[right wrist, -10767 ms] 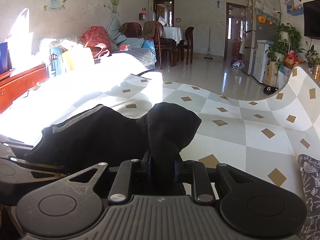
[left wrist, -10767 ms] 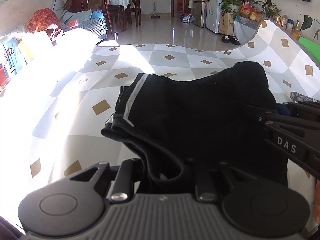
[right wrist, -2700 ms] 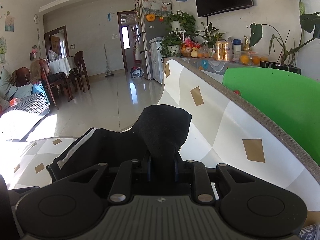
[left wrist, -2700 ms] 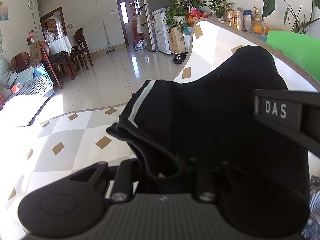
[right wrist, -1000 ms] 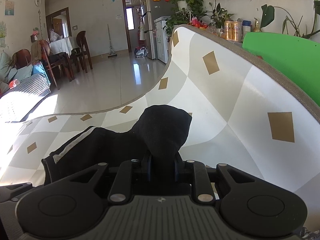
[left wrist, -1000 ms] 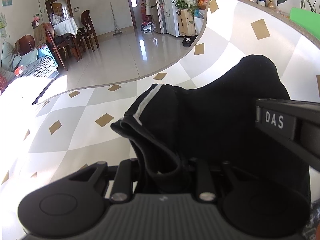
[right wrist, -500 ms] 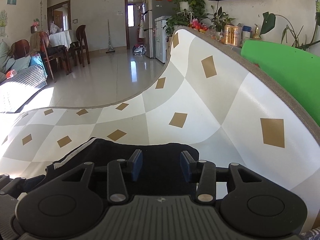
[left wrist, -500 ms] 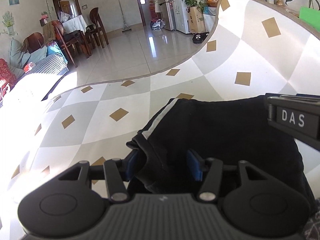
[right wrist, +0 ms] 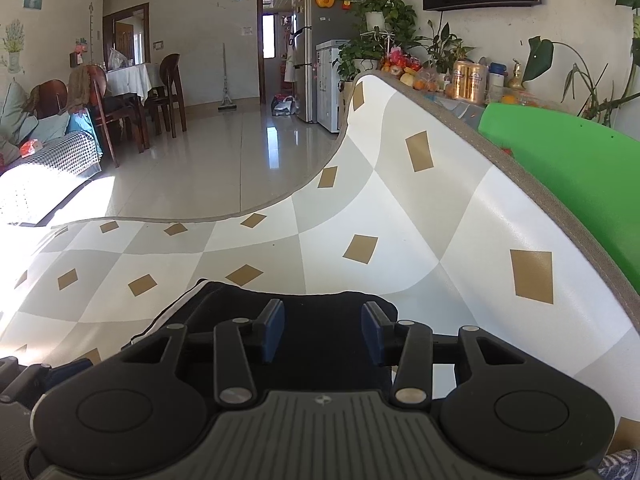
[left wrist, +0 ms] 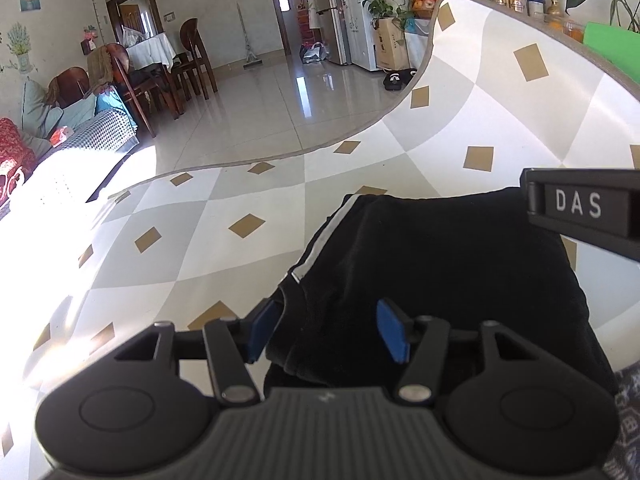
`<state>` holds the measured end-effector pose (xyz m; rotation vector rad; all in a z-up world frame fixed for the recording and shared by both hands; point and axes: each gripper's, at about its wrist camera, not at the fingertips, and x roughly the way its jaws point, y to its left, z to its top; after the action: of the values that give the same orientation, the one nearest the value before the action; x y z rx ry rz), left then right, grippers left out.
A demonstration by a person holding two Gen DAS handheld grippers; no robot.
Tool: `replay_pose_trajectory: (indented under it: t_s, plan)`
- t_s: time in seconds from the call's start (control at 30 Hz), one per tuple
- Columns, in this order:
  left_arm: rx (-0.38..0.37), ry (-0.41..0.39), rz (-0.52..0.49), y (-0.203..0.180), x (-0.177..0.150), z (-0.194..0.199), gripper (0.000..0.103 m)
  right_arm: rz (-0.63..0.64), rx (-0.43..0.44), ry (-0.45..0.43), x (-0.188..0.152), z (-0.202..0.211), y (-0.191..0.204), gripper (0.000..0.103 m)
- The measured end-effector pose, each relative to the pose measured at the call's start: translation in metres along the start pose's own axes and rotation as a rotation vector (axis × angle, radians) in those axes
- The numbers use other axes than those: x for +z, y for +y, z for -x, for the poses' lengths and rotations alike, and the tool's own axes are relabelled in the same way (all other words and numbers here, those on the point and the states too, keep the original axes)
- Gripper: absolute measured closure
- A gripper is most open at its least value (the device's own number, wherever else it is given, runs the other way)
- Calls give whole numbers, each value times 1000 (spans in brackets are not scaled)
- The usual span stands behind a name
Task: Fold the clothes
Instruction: 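Lower the folded black pants onto the mat and open both tools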
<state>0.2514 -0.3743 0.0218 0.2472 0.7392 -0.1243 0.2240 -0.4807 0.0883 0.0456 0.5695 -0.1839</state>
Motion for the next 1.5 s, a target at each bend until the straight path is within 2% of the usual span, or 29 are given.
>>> replay_pose_trajectory:
  t_s: [0.17, 0.3, 0.5, 0.8, 1.03, 1.13, 1.5]
  plan:
    - [-1, -6, -9, -1, -2, 9, 47, 14, 40, 5, 0, 4, 3, 61]
    - [1, -6, -13, 1, -3, 13, 45, 5, 69, 88, -7, -7, 4, 61]
    - [2, 1, -14, 6, -6, 17, 43, -25, 58, 216, -27, -30, 0, 61]
    - [1, 15, -9, 13, -14, 18, 43, -60, 13, 328, -49, -50, -6, 59]
    - [-3, 14, -11, 18, -15, 25, 41, -9, -40, 340, -48, -50, 4, 57]
    - [0, 9, -10, 22, -16, 31, 36, -23, -52, 337, -44, -46, 5, 57]
    - [-13, 6, 2, 42, -25, 59, 30, -3, 12, 293, -32, -15, 25, 56]
